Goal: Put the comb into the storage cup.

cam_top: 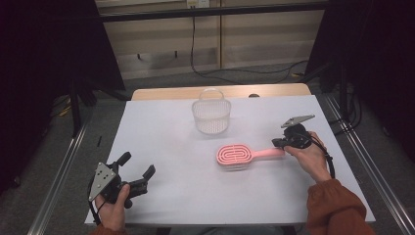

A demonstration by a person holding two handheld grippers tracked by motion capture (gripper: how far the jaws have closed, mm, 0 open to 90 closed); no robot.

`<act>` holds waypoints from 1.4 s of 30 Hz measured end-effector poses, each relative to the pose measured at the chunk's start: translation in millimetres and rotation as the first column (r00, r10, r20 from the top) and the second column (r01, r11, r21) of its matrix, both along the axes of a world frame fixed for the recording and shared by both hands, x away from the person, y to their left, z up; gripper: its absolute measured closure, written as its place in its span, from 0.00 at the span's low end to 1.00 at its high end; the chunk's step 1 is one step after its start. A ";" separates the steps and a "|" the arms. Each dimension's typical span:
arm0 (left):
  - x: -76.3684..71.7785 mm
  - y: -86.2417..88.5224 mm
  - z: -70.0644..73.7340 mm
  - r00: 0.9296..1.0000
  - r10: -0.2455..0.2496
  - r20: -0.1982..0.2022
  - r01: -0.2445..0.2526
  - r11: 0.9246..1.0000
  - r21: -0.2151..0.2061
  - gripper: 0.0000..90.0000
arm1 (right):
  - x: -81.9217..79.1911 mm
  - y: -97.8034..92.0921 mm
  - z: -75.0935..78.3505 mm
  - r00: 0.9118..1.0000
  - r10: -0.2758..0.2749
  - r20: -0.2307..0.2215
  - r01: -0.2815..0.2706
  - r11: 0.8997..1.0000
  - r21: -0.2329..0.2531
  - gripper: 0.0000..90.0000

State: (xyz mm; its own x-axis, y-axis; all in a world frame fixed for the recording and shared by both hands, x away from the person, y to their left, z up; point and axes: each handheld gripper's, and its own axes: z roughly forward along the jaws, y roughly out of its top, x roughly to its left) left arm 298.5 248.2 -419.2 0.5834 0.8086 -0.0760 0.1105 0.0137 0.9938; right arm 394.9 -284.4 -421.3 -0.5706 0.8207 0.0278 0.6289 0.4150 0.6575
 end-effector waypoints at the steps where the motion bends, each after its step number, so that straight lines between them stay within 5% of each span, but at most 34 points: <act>1: 0.0 0.0 0.0 1.000 0.000 0.000 0.000 1.000 0.000 0.03 | 0.0 0.0 0.0 1.000 0.000 0.000 0.000 1.000 0.000 1.00; 42: 0.9 0.3 -0.3 1.000 0.001 -0.002 -0.001 1.000 -0.004 0.03 | -15.3 -2.7 -6.4 0.999 0.025 -0.028 -0.026 0.998 -0.049 1.00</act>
State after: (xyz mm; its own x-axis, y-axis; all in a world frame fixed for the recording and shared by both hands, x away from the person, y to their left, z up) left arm 299.4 248.5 -419.5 0.5822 0.8090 -0.0807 0.1127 0.0180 0.9935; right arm 379.6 -287.0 -427.7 -0.5911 0.8066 0.0037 0.6350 0.4626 0.6187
